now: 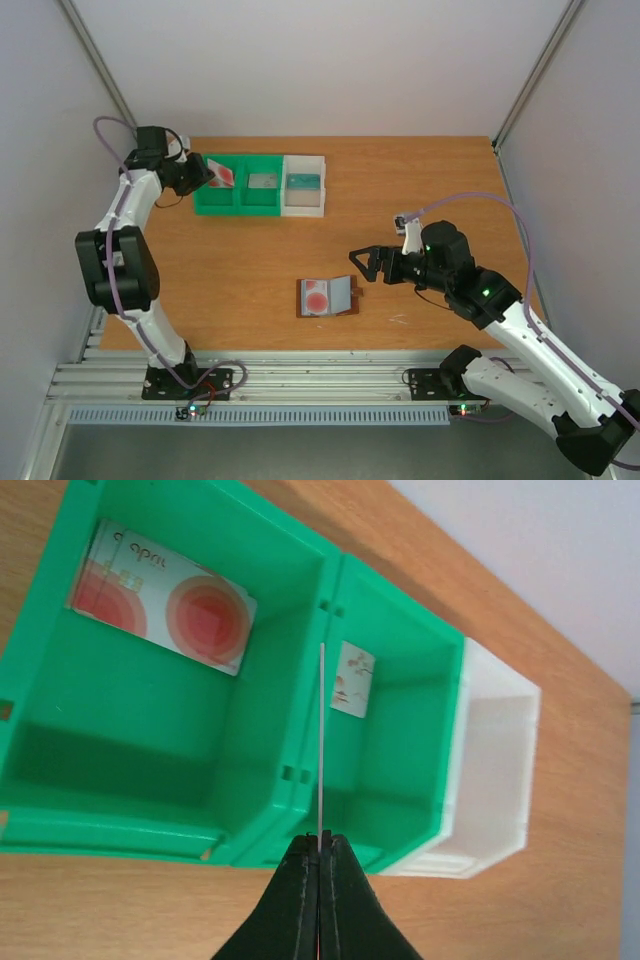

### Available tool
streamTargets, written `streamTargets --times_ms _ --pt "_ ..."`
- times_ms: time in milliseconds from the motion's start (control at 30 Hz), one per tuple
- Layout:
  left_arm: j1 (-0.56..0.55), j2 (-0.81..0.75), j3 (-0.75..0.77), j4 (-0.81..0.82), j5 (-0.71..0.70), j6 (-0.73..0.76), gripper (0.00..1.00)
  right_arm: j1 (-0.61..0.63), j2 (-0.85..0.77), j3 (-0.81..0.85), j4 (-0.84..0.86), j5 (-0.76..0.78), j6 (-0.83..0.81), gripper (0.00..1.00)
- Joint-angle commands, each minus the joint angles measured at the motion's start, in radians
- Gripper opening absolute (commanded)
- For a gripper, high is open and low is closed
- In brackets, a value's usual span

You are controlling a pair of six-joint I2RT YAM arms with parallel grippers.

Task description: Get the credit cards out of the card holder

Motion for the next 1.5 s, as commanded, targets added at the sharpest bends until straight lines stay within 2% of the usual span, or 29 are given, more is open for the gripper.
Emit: streamTargets --times_ms 0,400,1000,1467 --pt "0.006 0.068 0.102 -0.07 -0.034 0.076 0.0 0.0 0.021 0.038 0.006 0.018 -0.01 0.98" --pt "0.006 0.239 0.278 -0.153 -0.069 0.163 0.0 0.0 0.073 0.051 0.018 0.021 -0.005 0.99" --pt "0.006 0.418 0.405 -0.128 -0.031 0.186 0.01 0.001 0.148 0.065 0.032 0.035 0.013 0.98" --pt "0.005 0.477 0.459 -0.117 -0.034 0.183 0.03 0.0 0.183 0.069 0.05 0.041 0.003 0.98"
